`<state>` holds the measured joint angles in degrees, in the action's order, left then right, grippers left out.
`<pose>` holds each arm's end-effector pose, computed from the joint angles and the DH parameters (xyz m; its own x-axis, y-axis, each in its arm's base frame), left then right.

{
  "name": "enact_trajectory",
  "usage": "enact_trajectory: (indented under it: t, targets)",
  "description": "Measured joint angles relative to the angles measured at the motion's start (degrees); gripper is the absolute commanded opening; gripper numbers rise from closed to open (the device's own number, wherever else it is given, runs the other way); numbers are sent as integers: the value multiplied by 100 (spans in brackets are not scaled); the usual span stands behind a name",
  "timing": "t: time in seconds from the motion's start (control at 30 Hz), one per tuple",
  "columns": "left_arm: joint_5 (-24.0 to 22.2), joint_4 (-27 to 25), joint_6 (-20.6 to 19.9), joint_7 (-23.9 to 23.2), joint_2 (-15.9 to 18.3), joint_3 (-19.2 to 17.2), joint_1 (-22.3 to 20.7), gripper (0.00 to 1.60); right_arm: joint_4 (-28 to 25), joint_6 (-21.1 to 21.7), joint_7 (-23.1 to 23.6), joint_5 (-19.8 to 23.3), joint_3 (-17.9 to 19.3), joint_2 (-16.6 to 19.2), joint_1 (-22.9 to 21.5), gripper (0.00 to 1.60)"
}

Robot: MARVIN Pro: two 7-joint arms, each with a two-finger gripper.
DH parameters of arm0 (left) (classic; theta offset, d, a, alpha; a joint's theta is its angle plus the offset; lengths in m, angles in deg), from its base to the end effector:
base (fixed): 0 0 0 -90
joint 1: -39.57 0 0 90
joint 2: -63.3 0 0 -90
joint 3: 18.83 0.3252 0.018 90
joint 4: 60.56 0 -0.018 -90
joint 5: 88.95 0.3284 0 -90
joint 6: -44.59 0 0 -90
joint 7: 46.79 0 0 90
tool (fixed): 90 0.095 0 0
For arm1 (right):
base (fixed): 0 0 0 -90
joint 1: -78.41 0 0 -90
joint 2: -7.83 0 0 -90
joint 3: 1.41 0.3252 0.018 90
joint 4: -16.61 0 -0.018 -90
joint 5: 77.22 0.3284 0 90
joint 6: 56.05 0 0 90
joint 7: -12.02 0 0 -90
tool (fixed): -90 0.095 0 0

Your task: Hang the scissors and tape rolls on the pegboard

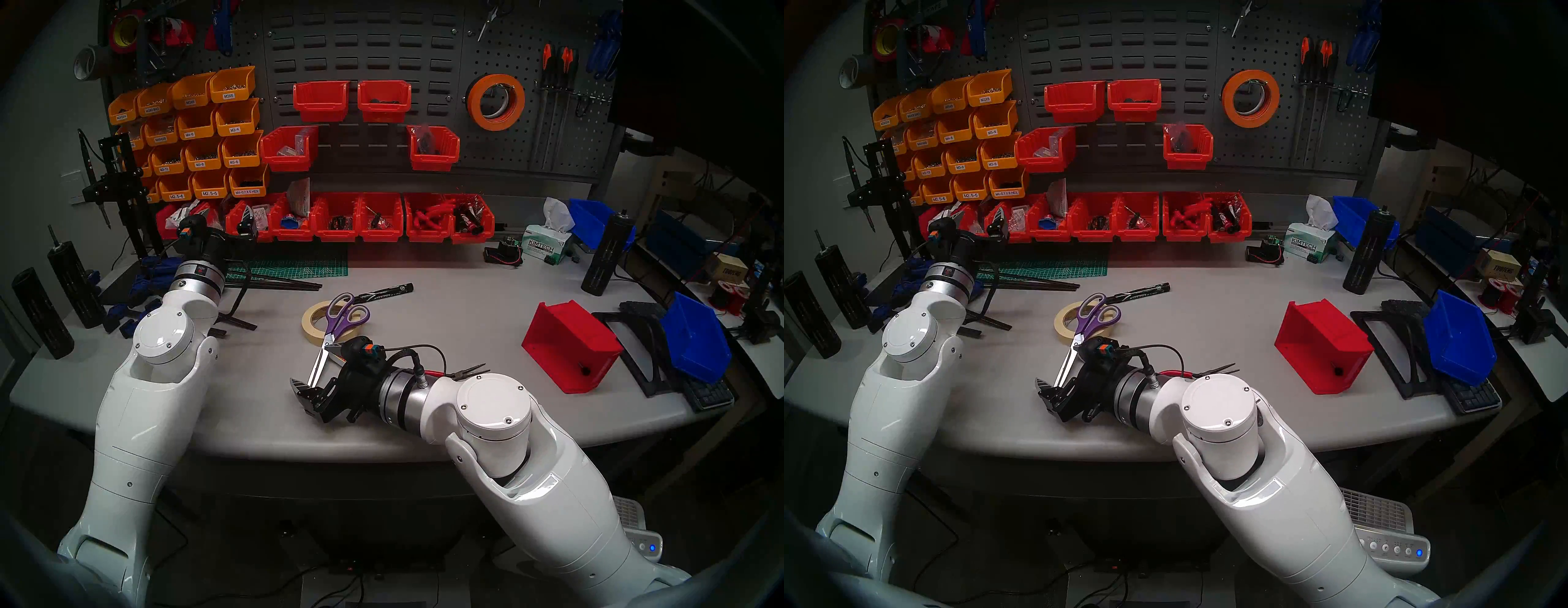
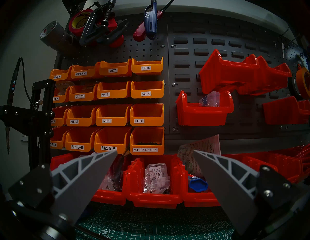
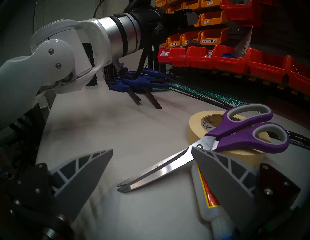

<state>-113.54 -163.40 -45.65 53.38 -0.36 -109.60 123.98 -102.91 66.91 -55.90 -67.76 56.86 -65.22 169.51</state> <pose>0.4541 0.1324 -0.1769 -0.2979 -0.0233 0.9543 0.0933 -0.9956 0.0048 0.3105 0.1828 -0.2485 0.1469 0.2089 0.9668 0.8448 -0.5350 -0.0128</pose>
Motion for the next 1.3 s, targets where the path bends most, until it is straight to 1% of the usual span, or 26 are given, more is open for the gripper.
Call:
enact_trajectory:
  t: [0.33, 0.6, 0.9, 1.3]
  targets:
    - [0, 0, 0, 0, 0, 0, 0, 160, 11, 29, -37, 47, 56, -4, -9, 160]
    - [0, 0, 0, 0, 0, 0, 0, 160, -103, 186, -114, 48, 125, 49, 30, 160]
    - [0, 0, 0, 0, 0, 0, 0, 160, -182, 239, -203, 41, 138, 57, 96, 160]
    - [0, 0, 0, 0, 0, 0, 0, 160, -294, 273, -315, -52, 135, 76, 203, 160]
